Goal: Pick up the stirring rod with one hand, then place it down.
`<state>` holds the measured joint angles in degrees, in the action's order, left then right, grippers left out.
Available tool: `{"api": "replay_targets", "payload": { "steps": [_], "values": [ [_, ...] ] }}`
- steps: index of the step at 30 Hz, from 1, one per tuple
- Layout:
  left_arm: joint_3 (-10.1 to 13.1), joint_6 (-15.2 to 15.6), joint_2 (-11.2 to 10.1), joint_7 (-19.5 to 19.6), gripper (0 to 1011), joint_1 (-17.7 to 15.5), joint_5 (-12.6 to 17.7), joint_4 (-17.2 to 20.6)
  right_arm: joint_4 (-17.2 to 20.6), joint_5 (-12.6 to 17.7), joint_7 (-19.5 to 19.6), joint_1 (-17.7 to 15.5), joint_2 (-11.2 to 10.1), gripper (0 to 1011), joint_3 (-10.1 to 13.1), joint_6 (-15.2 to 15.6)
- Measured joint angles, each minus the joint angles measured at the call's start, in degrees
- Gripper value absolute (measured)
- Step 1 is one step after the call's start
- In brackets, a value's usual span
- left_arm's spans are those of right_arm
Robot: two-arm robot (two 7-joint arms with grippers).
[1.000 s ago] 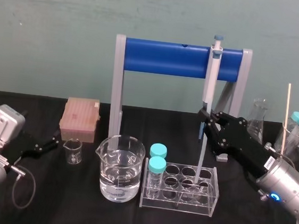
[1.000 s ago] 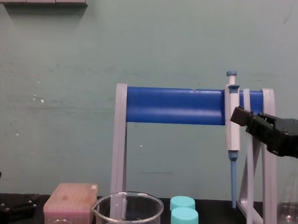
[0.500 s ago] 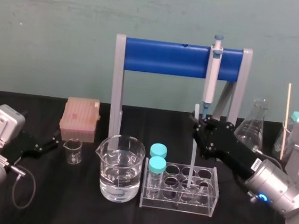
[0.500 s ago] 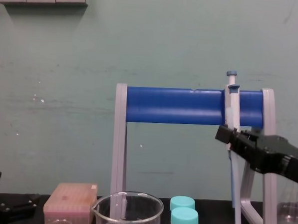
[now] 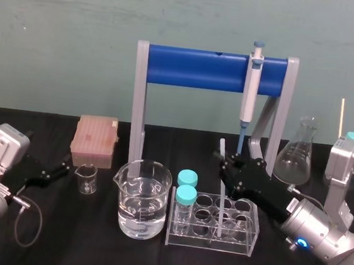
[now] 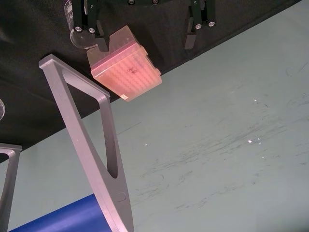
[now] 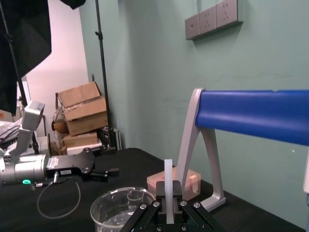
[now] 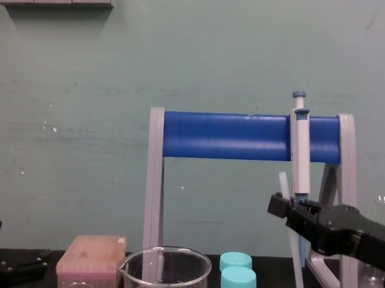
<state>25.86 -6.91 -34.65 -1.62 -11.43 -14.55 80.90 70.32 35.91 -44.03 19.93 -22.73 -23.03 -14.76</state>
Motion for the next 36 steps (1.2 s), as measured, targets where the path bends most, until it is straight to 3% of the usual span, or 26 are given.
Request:
{"api": "replay_targets", "payload": {
  "steps": [32, 36],
  "values": [
    [0.0, 0.0, 0.0, 0.0, 1000, 0.0, 0.0, 0.0, -1.16, -2.57, 2.45, -0.07, 0.42, 69, -1.29, 0.34],
    [0.0, 0.0, 0.0, 0.0, 1000, 0.0, 0.0, 0.0, -1.16, -2.49, 2.41, -0.07, 0.42, 138, -1.28, 0.34]
  ]
}}
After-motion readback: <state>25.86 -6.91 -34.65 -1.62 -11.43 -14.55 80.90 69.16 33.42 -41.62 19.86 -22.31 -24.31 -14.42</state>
